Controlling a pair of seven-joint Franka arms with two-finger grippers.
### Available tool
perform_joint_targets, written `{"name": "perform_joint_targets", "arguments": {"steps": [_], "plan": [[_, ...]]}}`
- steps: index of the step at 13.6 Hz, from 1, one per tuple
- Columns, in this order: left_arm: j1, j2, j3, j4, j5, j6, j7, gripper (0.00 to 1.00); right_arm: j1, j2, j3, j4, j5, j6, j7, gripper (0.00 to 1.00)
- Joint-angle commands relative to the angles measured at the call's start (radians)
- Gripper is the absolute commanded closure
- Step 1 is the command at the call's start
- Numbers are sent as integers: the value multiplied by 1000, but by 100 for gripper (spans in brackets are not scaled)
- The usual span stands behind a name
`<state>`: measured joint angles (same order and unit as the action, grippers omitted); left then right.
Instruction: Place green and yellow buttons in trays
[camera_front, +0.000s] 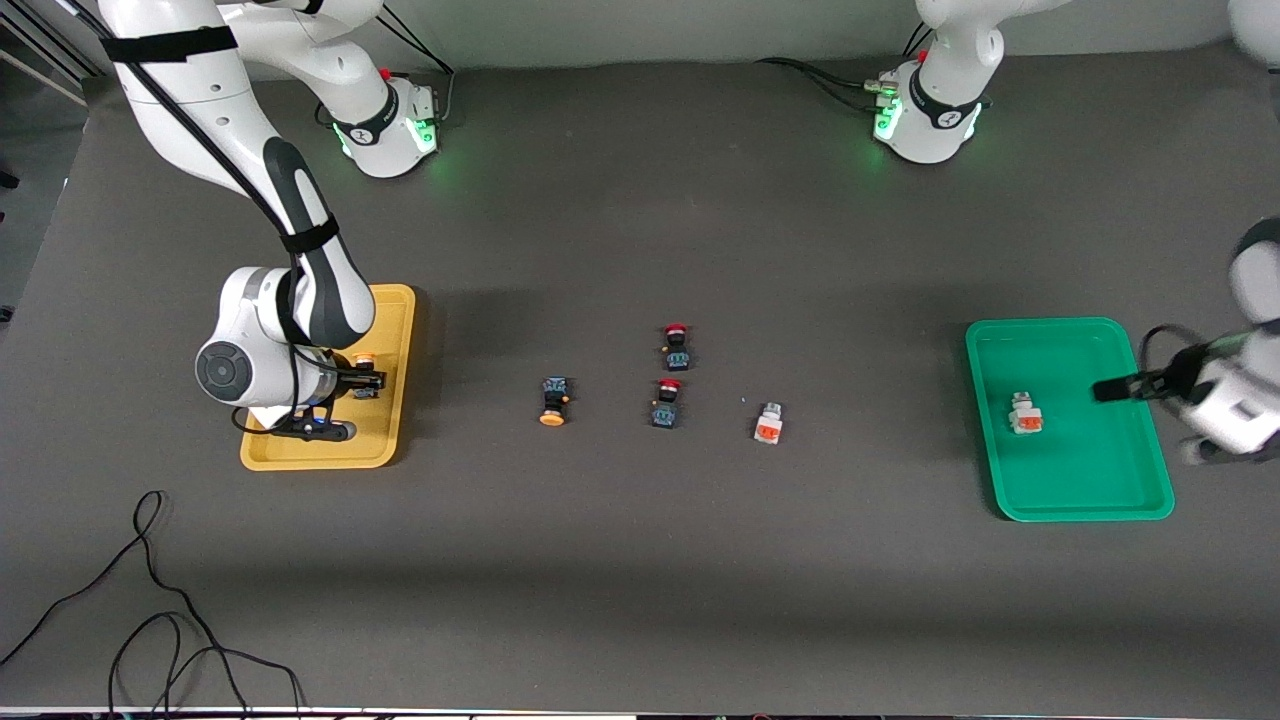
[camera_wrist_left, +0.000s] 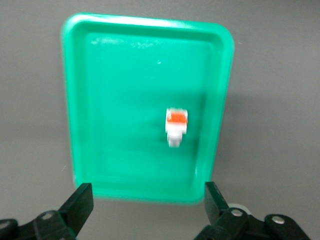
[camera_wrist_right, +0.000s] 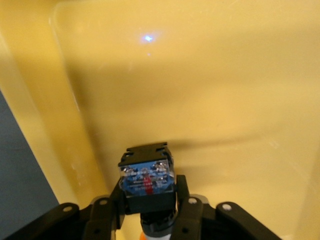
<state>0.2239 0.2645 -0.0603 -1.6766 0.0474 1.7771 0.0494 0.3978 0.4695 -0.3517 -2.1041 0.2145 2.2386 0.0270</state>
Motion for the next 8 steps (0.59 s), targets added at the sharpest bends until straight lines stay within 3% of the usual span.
{"name": "perform_joint_targets", "arguments": {"steps": [1, 4, 6, 8], "plan": [[-7, -50, -15, 84, 3, -123, 21, 1, -4, -25, -4, 45, 22, -75, -4, 0], [-70, -79, -55, 81, 3, -108, 1, 1, -4, -67, -7, 175, 43, -284, 49, 0], [-154, -70, -56, 60, -27, -71, -113, 1, 7, -75, -3, 292, 45, -403, 143, 0], [-269, -70, -56, 44, -37, -45, -219, 1, 28, -75, 11, 360, 74, -438, 154, 0]]}}
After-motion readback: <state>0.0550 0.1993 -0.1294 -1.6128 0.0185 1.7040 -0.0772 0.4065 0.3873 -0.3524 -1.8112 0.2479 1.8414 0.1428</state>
